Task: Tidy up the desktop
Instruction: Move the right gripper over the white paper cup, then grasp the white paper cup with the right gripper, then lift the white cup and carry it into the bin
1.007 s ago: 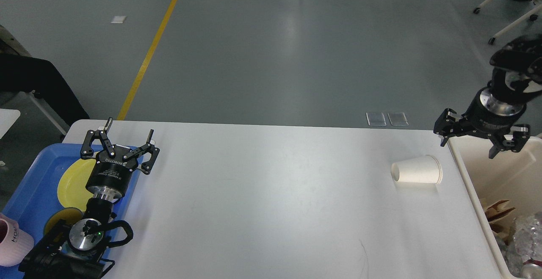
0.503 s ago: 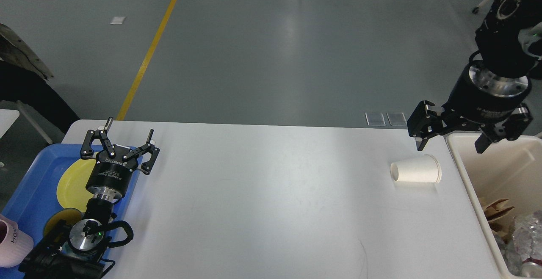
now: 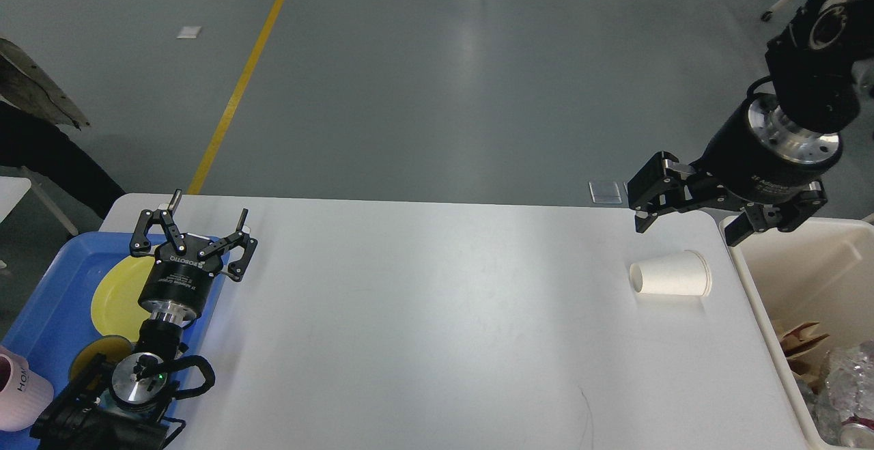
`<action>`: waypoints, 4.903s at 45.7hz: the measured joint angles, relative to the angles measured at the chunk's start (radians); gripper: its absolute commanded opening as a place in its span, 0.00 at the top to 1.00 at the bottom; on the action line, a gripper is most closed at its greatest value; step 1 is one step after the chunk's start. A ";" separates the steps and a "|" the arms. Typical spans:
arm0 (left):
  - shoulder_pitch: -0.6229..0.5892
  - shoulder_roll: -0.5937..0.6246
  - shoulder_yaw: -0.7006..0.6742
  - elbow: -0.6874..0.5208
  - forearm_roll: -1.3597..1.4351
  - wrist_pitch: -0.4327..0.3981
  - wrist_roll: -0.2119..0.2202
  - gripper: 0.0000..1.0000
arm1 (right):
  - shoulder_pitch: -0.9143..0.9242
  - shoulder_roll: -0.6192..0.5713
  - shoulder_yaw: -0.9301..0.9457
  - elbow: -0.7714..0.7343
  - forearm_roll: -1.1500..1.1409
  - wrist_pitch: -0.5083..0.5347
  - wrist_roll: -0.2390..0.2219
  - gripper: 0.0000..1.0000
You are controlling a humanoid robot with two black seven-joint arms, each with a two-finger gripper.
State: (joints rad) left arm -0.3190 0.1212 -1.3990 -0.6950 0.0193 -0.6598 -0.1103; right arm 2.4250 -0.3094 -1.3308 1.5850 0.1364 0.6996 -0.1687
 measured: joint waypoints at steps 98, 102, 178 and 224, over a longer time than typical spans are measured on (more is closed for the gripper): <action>0.000 0.000 0.000 0.000 0.000 -0.001 0.000 0.03 | -1.516 0.110 0.637 -1.344 0.612 -0.601 -0.007 0.06; 0.000 0.000 0.000 0.000 0.000 0.000 0.000 0.03 | -1.521 0.116 0.637 -1.344 0.612 -0.614 -0.006 0.07; 0.000 0.000 0.000 0.000 0.001 -0.002 0.000 0.03 | -1.231 0.000 0.575 -1.024 0.130 -0.539 -0.196 1.00; 0.000 0.000 0.000 0.000 0.001 -0.001 0.000 0.03 | 0.085 -0.129 -0.145 0.121 0.023 -0.035 -0.048 1.00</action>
State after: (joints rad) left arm -0.3191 0.1212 -1.3989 -0.6950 0.0199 -0.6608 -0.1105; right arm 2.5095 -0.4387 -1.4759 1.7064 0.1596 0.6647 -0.2164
